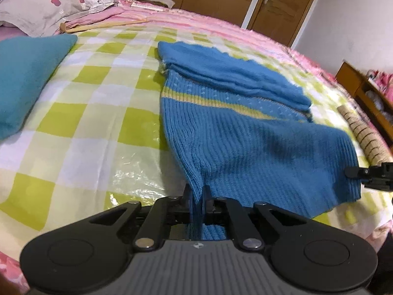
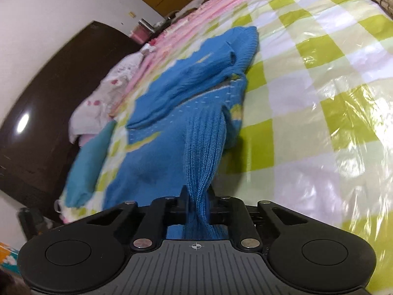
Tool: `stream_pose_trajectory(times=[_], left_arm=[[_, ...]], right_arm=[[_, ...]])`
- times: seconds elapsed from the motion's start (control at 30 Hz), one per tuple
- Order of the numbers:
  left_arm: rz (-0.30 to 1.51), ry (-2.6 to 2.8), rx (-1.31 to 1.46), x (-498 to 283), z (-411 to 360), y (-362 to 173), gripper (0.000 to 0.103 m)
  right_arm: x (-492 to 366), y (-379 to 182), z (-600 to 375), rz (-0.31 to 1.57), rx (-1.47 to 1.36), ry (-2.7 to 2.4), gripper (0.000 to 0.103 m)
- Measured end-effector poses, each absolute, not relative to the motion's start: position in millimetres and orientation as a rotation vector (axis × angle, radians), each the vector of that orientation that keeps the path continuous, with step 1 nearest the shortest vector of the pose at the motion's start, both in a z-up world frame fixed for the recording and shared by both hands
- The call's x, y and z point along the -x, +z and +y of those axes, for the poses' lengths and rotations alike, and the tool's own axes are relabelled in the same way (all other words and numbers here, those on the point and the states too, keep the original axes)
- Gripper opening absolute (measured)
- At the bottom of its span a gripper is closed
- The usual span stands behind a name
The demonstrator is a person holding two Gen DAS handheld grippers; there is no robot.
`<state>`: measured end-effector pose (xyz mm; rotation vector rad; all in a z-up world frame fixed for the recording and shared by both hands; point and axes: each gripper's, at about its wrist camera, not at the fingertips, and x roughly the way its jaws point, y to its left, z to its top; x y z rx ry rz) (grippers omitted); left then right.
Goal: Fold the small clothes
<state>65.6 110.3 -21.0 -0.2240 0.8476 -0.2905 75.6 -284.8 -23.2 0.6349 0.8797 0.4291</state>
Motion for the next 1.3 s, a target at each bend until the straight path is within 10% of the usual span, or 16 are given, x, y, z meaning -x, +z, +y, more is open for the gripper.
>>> stream_pose_trajectory(times=[0.63, 1.3], left_arm=[[0.736, -0.411, 0.536, -68.7, 140.3, 15.5, 0.011], [0.617, -0.31, 0.579, -258.6, 145.5, 11.4, 0.011]], right_arm=[[-38.7, 19.6, -295.3, 0.742, -0.944, 0.504, 0.011], [-239.6, 14.8, -307.6, 0.615, -1.084, 0.342, 0.011]])
